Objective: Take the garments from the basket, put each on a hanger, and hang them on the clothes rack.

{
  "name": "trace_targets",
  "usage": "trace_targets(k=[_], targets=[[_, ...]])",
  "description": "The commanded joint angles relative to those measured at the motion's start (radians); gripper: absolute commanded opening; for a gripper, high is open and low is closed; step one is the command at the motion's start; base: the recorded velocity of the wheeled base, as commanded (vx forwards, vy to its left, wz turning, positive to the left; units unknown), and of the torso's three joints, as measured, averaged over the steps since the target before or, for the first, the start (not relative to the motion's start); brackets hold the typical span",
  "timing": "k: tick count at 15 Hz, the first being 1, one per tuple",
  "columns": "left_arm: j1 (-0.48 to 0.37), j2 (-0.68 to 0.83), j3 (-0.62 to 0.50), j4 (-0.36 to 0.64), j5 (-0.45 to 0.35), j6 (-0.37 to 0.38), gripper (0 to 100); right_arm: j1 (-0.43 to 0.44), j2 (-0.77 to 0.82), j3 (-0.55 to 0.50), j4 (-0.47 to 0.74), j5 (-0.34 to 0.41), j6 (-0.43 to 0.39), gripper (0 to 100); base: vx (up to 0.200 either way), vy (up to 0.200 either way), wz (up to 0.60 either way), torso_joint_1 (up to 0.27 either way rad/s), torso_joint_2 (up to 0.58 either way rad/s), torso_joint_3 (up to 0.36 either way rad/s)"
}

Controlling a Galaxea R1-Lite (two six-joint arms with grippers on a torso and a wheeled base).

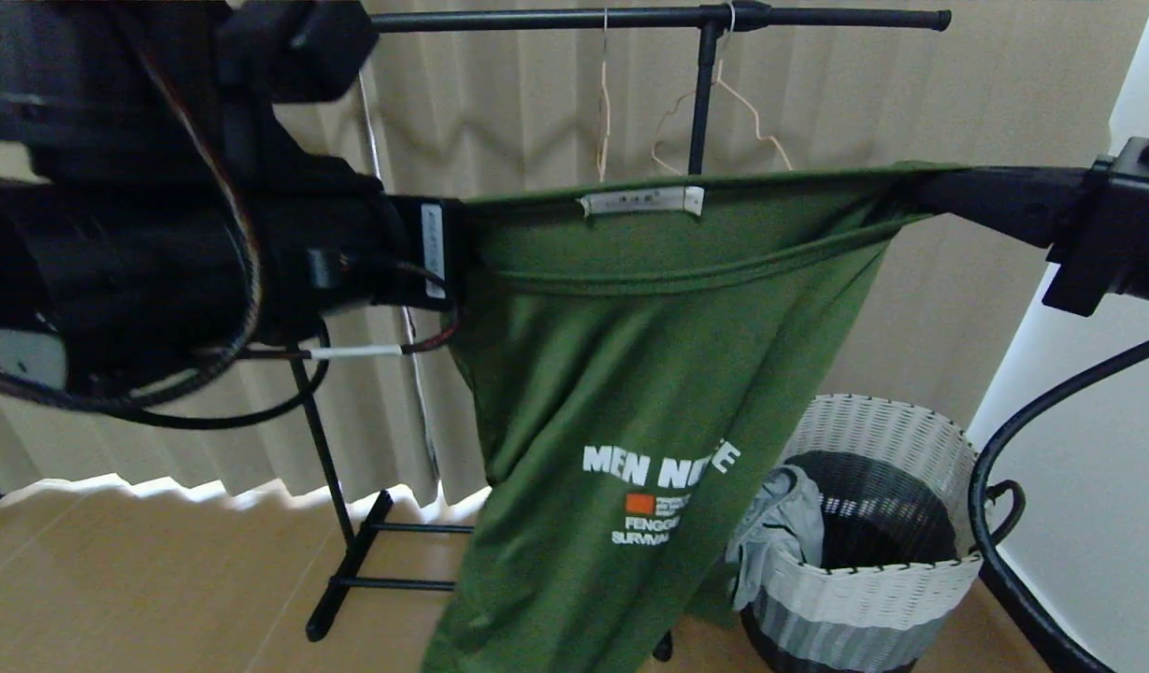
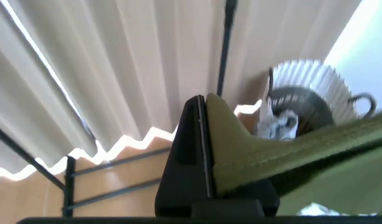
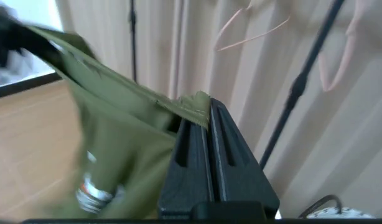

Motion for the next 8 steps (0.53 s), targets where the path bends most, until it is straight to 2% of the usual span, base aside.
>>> trace_targets(k=[1,3,8], targets=[[0.059,-0.01,-0.183,0.146,-0.056,0.002,0,-0.025,0.031,-0.004,-0.019,0.0,-0.001,0,0.0,0.0,0.0,0.0,0.0,0.0],[0.064,-0.007,-0.203,0.188,-0.107,0.006,0,-0.043,0.063,-0.006,-0.035,-0.002,0.0,0,0.0,0.0,0.0,0.0,0.0,0.0],[0.056,0.011,-0.153,0.162,-0.129,0.009,0,-0.12,0.132,-0.014,-0.108,0.001,0.002,0,0.0,0.0,0.0,0.0,0.0,0.0]])
